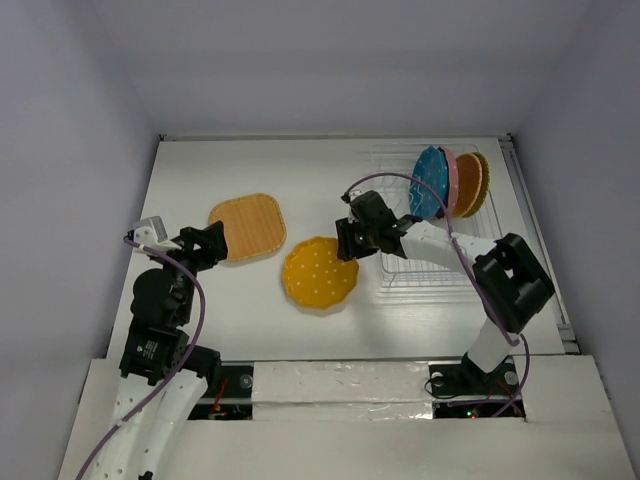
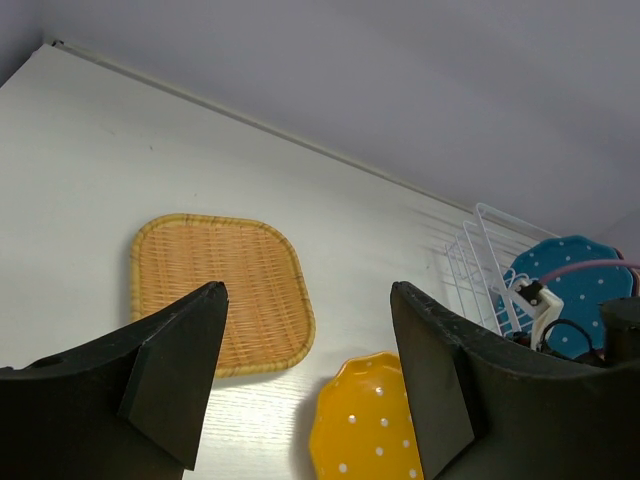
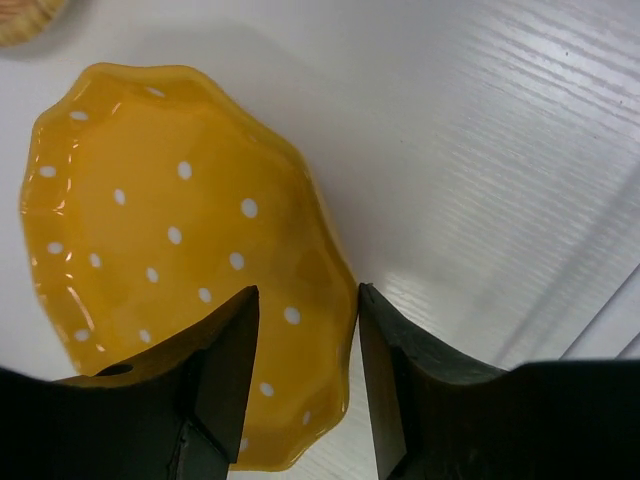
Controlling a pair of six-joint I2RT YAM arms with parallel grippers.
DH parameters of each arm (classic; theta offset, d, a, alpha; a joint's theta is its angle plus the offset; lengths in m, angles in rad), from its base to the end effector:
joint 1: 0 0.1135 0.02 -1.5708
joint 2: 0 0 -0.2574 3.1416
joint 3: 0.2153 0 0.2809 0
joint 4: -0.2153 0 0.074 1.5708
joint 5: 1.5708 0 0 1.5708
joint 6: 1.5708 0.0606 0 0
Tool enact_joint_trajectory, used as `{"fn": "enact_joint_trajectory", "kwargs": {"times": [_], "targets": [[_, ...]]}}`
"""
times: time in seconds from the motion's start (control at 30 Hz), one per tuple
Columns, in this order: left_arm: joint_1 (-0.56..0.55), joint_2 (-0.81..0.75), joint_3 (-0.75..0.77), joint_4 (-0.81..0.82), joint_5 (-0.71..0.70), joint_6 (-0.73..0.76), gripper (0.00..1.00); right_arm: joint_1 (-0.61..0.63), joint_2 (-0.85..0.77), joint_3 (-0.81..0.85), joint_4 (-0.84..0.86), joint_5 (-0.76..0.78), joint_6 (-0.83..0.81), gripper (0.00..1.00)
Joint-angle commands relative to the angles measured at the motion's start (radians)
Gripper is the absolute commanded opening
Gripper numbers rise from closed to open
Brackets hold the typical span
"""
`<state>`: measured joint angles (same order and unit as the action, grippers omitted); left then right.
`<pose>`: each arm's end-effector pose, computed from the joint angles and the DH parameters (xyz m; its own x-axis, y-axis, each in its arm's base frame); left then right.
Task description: Unload the plates from the dish rack
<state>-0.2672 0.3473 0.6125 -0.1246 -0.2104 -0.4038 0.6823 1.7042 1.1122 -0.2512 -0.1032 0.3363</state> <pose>0.1567 -0.0298 0.3496 0.1012 -0.4261 -0.8990 0.1071 0.9031 -0.4159 0.3102 0.2601 0.1650 -0.7717 -0.2040 -0.6024 -0.4510 0.8434 0.2921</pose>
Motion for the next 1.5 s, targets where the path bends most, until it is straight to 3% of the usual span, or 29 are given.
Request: {"fn": "enact_joint_trajectory", "kwargs": {"times": [0.0, 0.27, 0.33, 0.47, 0.5, 0.53, 0.57, 0.6, 0.63, 0.7, 0.83, 0.9, 0.93, 1.0, 1.03, 1.13, 1.47], "targets": [[-0.003, -0.002, -0.008, 0.042, 0.003, 0.002, 0.63, 0.008, 0.014, -0.003, 0.049, 0.037, -0.005, 0.5], [-0.003, 0.001, -0.007, 0.04, 0.003, 0.002, 0.63, 0.028, 0.052, 0.038, 0.02, 0.065, -0.005, 0.6], [-0.003, 0.001, -0.007, 0.039, 0.003, 0.002, 0.63, 0.039, 0.019, 0.052, 0.02, 0.083, 0.004, 0.67], [-0.003, -0.005, -0.005, 0.039, 0.003, 0.002, 0.63, 0.051, -0.099, 0.098, 0.015, 0.157, 0.006, 0.68], [-0.003, -0.005, -0.005, 0.039, 0.003, 0.002, 0.63, 0.051, -0.129, 0.11, 0.003, 0.177, 0.004, 0.64], [-0.003, -0.01, -0.007, 0.039, 0.003, 0.002, 0.63, 0.051, -0.184, 0.138, -0.009, 0.253, -0.006, 0.38], [-0.003, -0.011, -0.007, 0.039, 0.003, 0.002, 0.63, 0.051, -0.208, 0.158, -0.031, 0.299, -0.017, 0.21], [-0.003, -0.011, -0.007, 0.039, 0.003, 0.002, 0.62, 0.034, -0.228, 0.181, -0.096, 0.334, -0.026, 0.06], [-0.003, -0.016, -0.007, 0.039, 0.003, 0.003, 0.6, -0.022, -0.244, 0.202, -0.124, 0.356, -0.04, 0.0], [-0.003, -0.018, -0.007, 0.042, 0.003, 0.003, 0.55, -0.097, -0.288, 0.233, -0.157, 0.378, -0.052, 0.0], [-0.003, -0.036, -0.007, 0.042, 0.003, 0.003, 0.3, -0.24, -0.316, 0.242, -0.244, 0.551, -0.075, 0.0], [-0.003, -0.042, -0.008, 0.042, 0.003, 0.002, 0.26, -0.286, -0.308, 0.244, -0.269, 0.612, -0.082, 0.0], [-0.003, -0.045, -0.007, 0.042, 0.003, 0.002, 0.26, -0.303, -0.302, 0.248, -0.287, 0.649, -0.077, 0.06], [-0.003, -0.047, -0.007, 0.04, 0.003, 0.002, 0.26, -0.326, -0.282, 0.265, -0.309, 0.686, -0.071, 0.2], [-0.012, -0.047, -0.007, 0.039, 0.003, 0.003, 0.3, -0.343, -0.278, 0.27, -0.313, 0.694, -0.063, 0.33], [-0.012, -0.047, -0.007, 0.039, 0.003, 0.003, 0.39, -0.363, -0.262, 0.265, -0.295, 0.659, -0.049, 0.43], [-0.021, -0.044, -0.005, 0.037, 0.003, 0.003, 0.47, -0.406, -0.154, 0.241, -0.231, 0.568, -0.028, 0.44]]}}
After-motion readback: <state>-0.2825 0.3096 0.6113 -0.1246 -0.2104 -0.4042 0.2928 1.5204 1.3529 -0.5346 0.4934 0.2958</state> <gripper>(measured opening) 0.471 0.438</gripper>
